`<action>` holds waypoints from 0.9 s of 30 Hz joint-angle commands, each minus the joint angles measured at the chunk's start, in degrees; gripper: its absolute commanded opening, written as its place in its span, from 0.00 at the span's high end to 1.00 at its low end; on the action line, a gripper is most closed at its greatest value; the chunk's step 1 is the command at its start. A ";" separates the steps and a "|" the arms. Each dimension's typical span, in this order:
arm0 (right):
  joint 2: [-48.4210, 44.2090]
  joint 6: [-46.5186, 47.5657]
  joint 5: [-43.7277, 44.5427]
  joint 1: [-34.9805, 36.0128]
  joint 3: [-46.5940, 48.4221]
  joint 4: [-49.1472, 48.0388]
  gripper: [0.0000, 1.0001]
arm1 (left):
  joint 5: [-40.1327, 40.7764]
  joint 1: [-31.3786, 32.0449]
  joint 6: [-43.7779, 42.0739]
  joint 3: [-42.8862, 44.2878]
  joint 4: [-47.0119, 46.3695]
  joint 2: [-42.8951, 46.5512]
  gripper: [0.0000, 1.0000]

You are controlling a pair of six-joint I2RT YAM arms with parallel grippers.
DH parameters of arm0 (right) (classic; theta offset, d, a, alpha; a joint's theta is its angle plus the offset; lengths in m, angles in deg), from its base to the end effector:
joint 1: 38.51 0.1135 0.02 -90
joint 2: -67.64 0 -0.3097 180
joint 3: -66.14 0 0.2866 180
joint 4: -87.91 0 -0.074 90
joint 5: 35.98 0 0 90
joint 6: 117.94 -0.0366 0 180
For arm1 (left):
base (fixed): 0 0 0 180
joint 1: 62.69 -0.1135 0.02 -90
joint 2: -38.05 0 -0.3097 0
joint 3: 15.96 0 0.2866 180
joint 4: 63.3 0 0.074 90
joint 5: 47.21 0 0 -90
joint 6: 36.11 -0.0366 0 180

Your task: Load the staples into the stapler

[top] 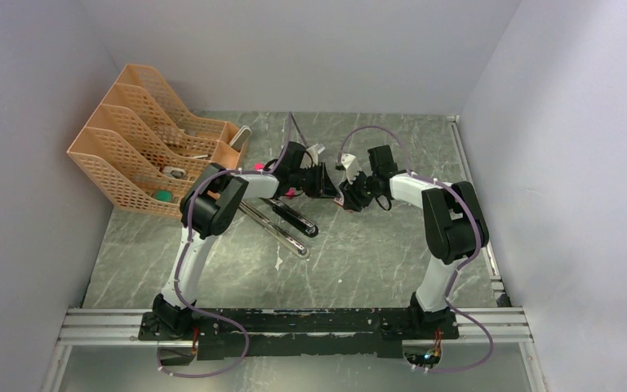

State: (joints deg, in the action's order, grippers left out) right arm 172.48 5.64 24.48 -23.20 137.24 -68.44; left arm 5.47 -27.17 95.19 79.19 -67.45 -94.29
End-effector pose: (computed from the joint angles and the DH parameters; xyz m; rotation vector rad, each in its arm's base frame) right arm 0.3759 0.1216 0.1645 -1.1883 2.1567 0.5251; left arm 0.4293 -0.3337 0.1130 0.3121 2.3729 -1.4164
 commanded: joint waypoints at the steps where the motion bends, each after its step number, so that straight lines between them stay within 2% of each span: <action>1: 2.87 0.26 -1.40 1.04 0.57 -1.19 0.62 | -7.84 4.83 0.87 2.30 -3.69 -0.97 0.70; 10: 3.34 0.17 -1.40 1.30 0.57 -1.73 0.58 | -8.12 5.56 1.33 1.95 -4.41 -0.98 0.82; 14: 3.59 0.17 -1.40 1.41 0.70 -1.69 0.57 | -8.20 5.80 1.08 2.27 -4.14 -1.00 0.81; 20: 4.19 0.25 -1.49 1.73 0.92 -1.60 0.56 | -8.63 5.96 1.24 2.43 -4.84 -0.95 0.72; 27: 4.39 0.17 -1.57 2.15 1.00 -1.81 0.56 | -9.21 6.50 1.23 3.09 -5.16 -1.26 0.79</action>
State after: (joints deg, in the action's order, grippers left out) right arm 173.00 5.75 25.03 -23.16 138.03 -67.63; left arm 5.44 -26.86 94.77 79.37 -68.48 -94.72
